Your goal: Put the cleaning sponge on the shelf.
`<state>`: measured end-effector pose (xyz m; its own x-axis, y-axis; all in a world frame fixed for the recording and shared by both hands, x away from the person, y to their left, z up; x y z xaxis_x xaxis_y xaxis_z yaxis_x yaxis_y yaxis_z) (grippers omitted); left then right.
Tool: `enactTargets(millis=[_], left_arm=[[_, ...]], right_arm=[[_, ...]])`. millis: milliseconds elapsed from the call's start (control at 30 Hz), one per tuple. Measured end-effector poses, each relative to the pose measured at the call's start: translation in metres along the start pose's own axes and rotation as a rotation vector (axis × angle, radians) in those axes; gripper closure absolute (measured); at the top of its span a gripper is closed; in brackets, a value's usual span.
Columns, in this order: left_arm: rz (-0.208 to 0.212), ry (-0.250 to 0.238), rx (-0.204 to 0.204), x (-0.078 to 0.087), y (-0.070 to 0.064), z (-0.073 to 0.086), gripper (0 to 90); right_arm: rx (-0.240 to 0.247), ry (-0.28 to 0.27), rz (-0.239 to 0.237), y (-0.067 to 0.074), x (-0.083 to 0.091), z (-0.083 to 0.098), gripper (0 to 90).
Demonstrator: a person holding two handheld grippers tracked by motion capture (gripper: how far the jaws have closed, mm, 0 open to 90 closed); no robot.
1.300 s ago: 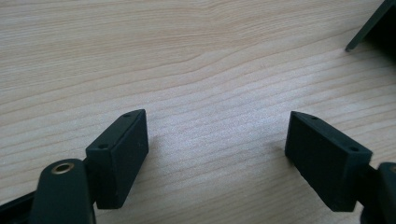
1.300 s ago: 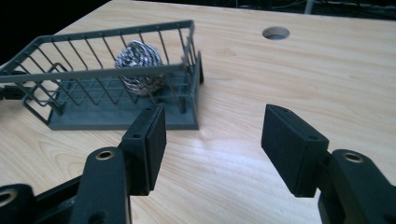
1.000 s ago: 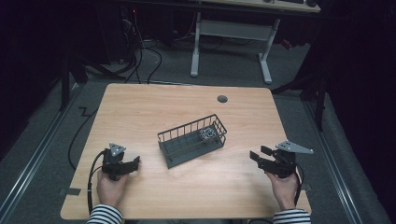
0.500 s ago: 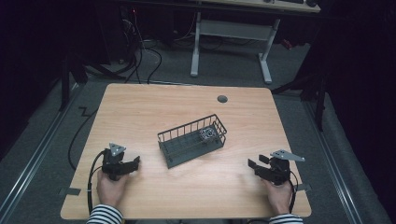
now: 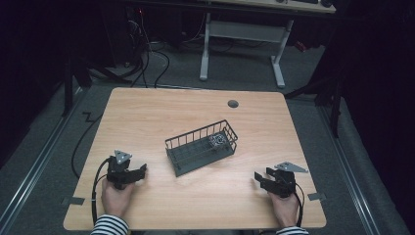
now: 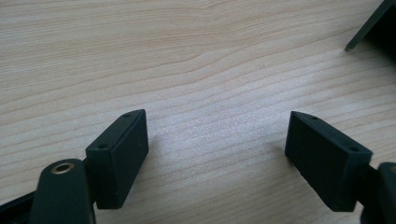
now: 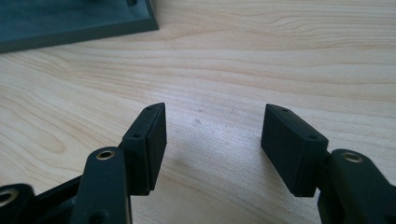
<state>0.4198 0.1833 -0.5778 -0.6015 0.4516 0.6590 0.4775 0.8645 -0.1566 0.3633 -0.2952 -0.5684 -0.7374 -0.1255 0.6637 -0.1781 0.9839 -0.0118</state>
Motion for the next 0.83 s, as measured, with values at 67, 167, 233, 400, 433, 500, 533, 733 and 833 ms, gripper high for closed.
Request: enactTargets(millis=[67,167,233,400,433,500,533,733,833], left_arm=[[0.000,0.000,0.000,0.0000,0.0000,0.0000,21.8],[0.000,0.000,0.000,0.0000,0.0000,0.0000,21.8],[0.000,0.002,-0.001,0.0002,0.0000,0.0001,21.8],[0.000,0.002,-0.001,0.0002,-0.0001,0.0003,21.8],[0.000,0.002,-0.001,0.0002,-0.0002,0.0003,21.8],[0.000,0.001,-0.001,0.0003,-0.0002,0.0003,21.8],[0.000,0.001,-0.001,0.0003,-0.0002,0.0003,21.8],[-0.001,0.001,-0.001,0.0002,-0.0003,0.0003,21.9],[0.001,0.002,-0.001,0.0003,-0.0002,0.0003,21.8]], right_arm=[[0.018,0.003,0.016,0.0017,-0.0012,0.0003,40.7],[0.038,0.009,0.033,0.0039,-0.0022,0.0002,40.4],[0.064,0.008,0.047,0.0054,-0.0032,-0.0001,40.1],[0.113,0.013,0.088,0.0094,-0.0043,0.0003,38.5],[0.123,0.008,0.101,0.0103,-0.0043,0.0003,38.2],[0.117,0.011,0.101,0.0102,-0.0044,0.0004,37.6],[0.111,0.015,0.098,0.0096,-0.0045,0.0004,37.5],[0.113,0.014,0.098,0.0094,-0.0047,0.0003,37.4],[0.113,0.014,0.097,0.0094,-0.0046,0.0003,37.4]])
Point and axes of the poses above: each handheld gripper's, and its own axes: x roughly backward along the jaws, z roughly out of its underside, y roughly to its left, the point moved 6 cm from there along -x, roughly forward along the jaws, and after that the axes turned 12 degrees about z, right-handed, at the moved point
